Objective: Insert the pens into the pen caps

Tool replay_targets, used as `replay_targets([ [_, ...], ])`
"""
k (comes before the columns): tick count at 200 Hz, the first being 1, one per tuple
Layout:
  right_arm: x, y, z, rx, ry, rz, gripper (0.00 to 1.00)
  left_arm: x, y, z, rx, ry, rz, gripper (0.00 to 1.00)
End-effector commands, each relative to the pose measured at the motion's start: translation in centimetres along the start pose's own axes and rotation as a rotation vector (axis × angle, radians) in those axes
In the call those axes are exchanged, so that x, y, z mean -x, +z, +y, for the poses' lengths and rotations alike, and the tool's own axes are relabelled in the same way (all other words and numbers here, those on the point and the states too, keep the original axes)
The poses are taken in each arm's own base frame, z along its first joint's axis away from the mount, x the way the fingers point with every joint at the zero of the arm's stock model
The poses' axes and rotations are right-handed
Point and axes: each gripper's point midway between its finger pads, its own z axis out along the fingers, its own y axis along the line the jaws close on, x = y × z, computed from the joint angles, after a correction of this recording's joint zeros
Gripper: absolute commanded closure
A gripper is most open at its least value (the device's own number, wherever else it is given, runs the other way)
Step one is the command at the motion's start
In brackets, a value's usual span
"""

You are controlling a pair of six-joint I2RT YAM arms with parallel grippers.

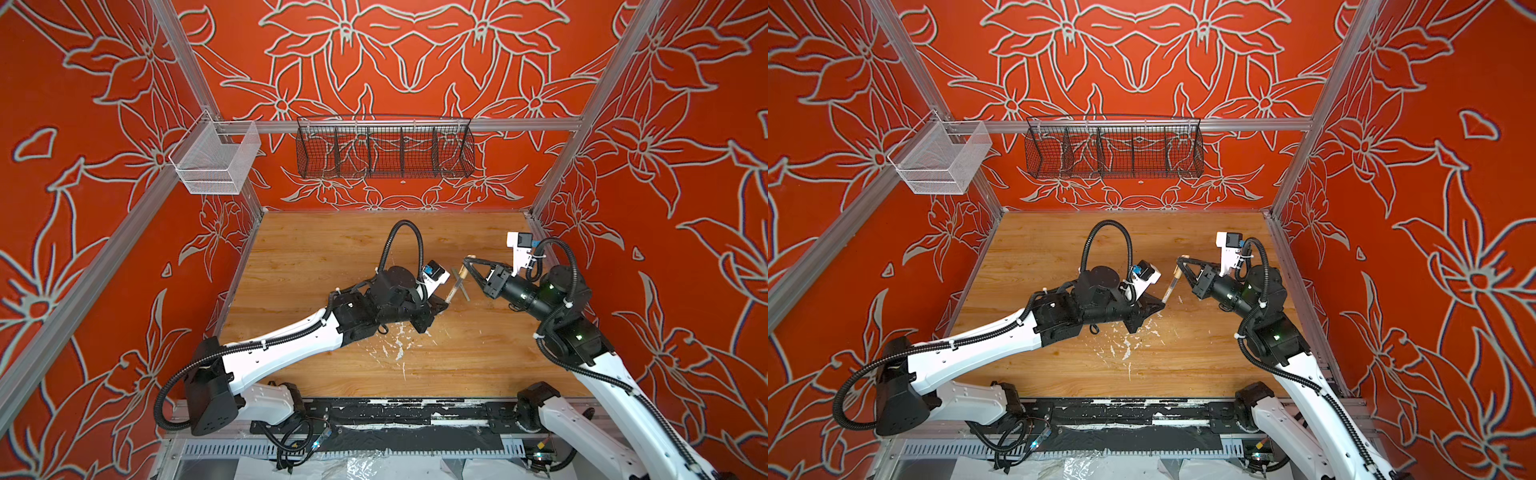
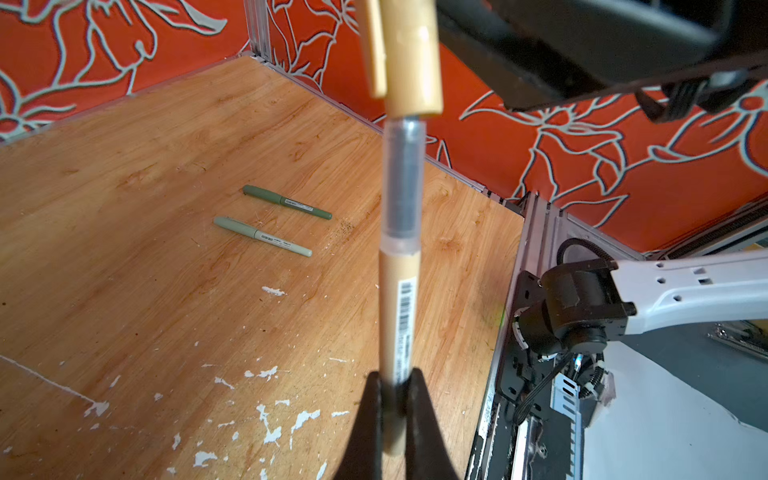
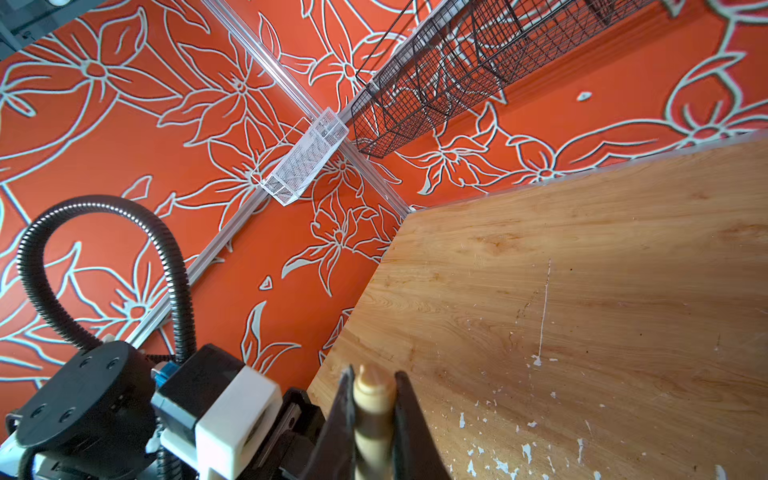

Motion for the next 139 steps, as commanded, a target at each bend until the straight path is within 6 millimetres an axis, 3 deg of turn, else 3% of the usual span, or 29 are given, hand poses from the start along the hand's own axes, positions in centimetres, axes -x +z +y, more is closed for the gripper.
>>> replay_targets([
  [1,-0.7,-0.2,1.0,0.025,0.011,0.057,1.0,2.3,-1.0,-0.3,0.006,0.026,-0.072,1.0],
  [83,0.0,-0.6,0.9,-0.01,-0.036,0.036,1.0,2.1,-1.1,-0.2,0.01,0.026,-0.073,1.0],
  [139,1.4,-1.5,2.1,0.025,-0.056,-0.053,1.0,1.9,-0.8,-0.2,0.004,0.024,-0.064,1.0],
])
